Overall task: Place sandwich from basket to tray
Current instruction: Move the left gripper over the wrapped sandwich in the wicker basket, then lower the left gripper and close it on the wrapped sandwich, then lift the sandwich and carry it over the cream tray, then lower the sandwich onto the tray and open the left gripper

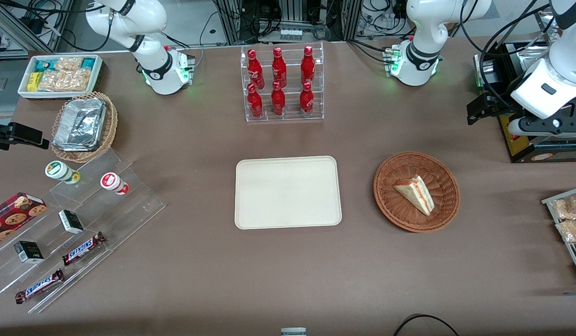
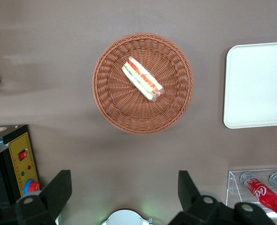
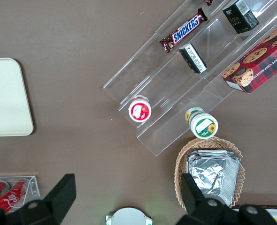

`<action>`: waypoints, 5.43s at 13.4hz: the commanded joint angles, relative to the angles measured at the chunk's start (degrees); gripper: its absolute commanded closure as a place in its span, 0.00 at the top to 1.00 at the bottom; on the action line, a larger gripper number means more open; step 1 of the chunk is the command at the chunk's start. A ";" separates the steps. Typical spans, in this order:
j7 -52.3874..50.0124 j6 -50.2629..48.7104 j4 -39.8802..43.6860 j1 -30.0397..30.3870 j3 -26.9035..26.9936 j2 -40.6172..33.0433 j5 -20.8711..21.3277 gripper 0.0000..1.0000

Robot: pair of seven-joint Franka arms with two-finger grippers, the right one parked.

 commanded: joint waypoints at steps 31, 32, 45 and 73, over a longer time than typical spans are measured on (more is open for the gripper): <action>-60.24 61.04 -40.10 -2.70 -2.29 8.52 -0.15 1.00; -62.00 61.58 -40.01 -2.62 -2.21 9.40 -0.24 1.00; -62.98 66.77 -39.13 -2.79 -2.29 16.26 0.28 0.07; -64.11 33.72 16.93 -25.45 -20.75 51.23 16.63 0.00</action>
